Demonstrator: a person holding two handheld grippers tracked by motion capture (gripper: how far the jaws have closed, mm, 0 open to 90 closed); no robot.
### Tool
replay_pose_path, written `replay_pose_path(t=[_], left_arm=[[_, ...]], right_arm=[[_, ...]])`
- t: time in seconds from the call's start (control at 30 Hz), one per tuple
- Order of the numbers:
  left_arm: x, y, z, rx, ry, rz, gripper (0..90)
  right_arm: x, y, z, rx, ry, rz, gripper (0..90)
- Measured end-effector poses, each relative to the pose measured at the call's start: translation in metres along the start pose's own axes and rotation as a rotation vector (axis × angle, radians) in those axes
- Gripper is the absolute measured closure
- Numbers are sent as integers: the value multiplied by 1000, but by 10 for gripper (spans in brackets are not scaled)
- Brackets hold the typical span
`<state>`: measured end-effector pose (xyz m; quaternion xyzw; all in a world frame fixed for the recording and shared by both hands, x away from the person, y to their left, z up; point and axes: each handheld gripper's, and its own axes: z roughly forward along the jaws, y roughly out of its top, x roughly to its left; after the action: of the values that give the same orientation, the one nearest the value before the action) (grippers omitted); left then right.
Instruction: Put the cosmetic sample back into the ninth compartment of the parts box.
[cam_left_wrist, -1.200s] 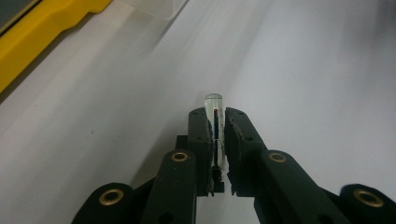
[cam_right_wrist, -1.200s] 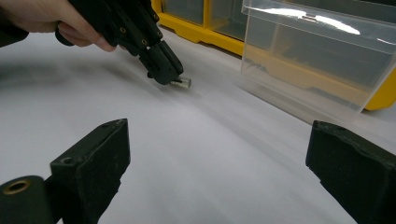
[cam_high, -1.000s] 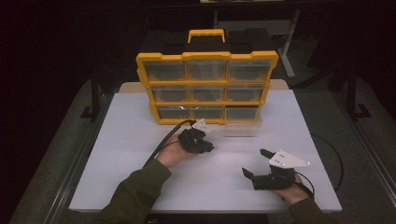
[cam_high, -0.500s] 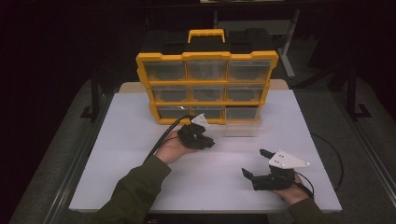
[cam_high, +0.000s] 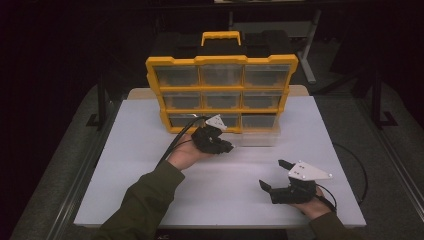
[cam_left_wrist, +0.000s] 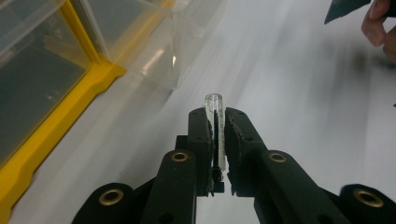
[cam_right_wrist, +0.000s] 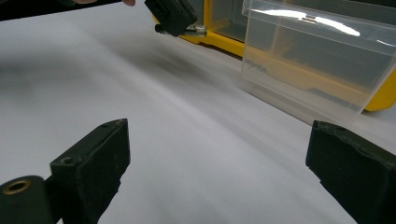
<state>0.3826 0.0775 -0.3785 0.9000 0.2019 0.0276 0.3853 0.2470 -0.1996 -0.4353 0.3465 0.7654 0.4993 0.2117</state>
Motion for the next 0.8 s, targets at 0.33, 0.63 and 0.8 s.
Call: replay_pose_path(t=[0.33,0.63,0.8], left_arm=[[3,15,-7,-13,4,24,809],[8,30,-11,-37,-8,8,809],[9,37,-10,-43,-13,-3,809]], right_arm=[[0,0,0,-4,-1,4,55],[-1,0,-1,0,3,2,55],[-1,0,-1,-7,1,6,55]])
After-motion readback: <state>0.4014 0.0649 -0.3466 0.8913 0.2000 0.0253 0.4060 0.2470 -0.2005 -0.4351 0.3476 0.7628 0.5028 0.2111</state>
